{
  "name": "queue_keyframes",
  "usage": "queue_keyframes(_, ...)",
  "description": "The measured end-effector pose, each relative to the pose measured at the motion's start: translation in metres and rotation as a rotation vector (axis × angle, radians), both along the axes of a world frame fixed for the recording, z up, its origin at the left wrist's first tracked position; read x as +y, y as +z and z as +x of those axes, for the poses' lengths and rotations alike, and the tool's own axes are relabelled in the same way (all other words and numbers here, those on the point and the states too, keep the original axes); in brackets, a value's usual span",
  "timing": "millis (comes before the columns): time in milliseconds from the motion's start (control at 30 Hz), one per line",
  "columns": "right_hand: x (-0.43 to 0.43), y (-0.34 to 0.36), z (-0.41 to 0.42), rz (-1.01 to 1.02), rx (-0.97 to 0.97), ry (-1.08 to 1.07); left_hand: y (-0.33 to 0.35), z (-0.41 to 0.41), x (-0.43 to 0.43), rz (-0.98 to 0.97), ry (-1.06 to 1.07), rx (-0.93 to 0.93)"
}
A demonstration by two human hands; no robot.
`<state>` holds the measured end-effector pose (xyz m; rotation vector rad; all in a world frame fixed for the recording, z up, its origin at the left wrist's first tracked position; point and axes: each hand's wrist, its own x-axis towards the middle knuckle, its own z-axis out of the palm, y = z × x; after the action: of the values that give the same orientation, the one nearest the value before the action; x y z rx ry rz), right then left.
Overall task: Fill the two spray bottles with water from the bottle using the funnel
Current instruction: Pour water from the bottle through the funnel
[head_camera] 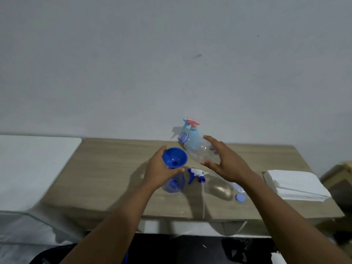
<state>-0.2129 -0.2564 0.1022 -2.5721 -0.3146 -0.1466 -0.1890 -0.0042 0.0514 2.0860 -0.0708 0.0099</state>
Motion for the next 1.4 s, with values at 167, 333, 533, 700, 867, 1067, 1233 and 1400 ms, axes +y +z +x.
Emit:
queue_keyframes(167, -0.007, 0.003, -0.009, -0.157, 0.029, -0.032, -0.005, 0.004, -0.001, -0.051, -0.015, -0.095)
queue_keyframes(333, -0.010, 0.008, -0.012, -0.329, 0.055, -0.047, -0.005, 0.004, 0.002, -0.060, -0.014, -0.022)
queue_keyframes(533, -0.007, 0.021, -0.014, -0.511, 0.063, -0.043, 0.000, 0.004, 0.003, -0.052, -0.017, 0.001)
queue_keyframes(700, -0.003, 0.027, -0.012, -0.555, 0.063, -0.041, 0.000, 0.004, 0.004, -0.050, -0.017, 0.005)
queue_keyframes(867, 0.001, 0.029, -0.009, -0.597, 0.044, -0.039, 0.006, 0.000, 0.003, -0.022, -0.002, -0.006)
queue_keyframes(1067, 0.003, 0.033, -0.004, -0.623, 0.022, -0.034, 0.016, -0.005, 0.000, -0.015, -0.012, -0.059)
queue_keyframes(1233, 0.003, 0.036, -0.003, -0.661, 0.000, -0.035, 0.018, -0.006, 0.000, -0.010, -0.014, -0.074)
queue_keyframes(1400, 0.002, 0.038, -0.003, -0.676, -0.015, -0.037, 0.018, -0.007, -0.001, -0.002, -0.013, -0.080)
